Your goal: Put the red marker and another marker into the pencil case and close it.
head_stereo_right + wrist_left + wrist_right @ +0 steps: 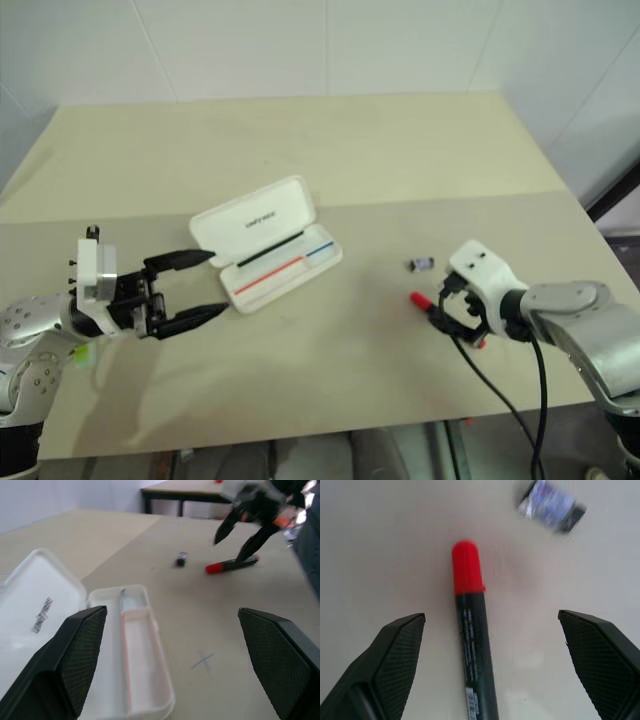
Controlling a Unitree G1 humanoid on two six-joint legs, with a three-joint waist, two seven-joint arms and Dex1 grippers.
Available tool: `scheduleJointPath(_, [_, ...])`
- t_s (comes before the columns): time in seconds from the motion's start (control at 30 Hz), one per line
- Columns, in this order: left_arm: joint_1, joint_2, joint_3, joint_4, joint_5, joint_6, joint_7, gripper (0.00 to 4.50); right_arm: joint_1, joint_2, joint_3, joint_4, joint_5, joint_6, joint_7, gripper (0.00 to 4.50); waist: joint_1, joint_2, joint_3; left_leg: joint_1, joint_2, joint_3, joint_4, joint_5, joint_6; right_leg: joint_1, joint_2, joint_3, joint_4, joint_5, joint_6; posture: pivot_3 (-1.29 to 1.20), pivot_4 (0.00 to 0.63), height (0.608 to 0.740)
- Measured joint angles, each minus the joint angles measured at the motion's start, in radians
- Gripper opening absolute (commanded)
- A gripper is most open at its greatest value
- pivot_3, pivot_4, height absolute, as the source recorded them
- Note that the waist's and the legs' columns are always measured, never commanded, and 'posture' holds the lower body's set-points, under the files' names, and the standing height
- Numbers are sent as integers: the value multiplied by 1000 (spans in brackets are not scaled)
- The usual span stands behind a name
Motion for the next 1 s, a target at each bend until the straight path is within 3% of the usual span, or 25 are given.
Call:
scheduleJointPath(0.33, [-23,-33,-211,0,152,7,60,4467,-278,70,-42,66,122,55,5,4500,3,-1,0,-1,0,0,0,0,0,0,0,0,-2,2,0,0,150,740])
scheduleJointPath(0.73, [-94,-25,-315,49,253,125,117,4467,-257,87,-99,61,191,60,-5,4500,3,-1,0,-1,0,1,-1,-1,2,0,0,0,-3,2,1,0,150,740])
scheduleJointPath(0.9, [-136,-24,-351,62,272,160,118,4467,-120,134,-225,-7,295,-34,66,4500,5,-1,-1,0,0,1,-1,-1,2,1,0,1,-2,3,2,0,150,740])
scheduleJointPath(1.0, [-145,-25,-359,68,279,172,123,4467,-40,97,-229,-13,293,-80,93,4500,4,-1,-1,0,0,1,1,-1,2,1,0,1,-2,4,1,0,150,740])
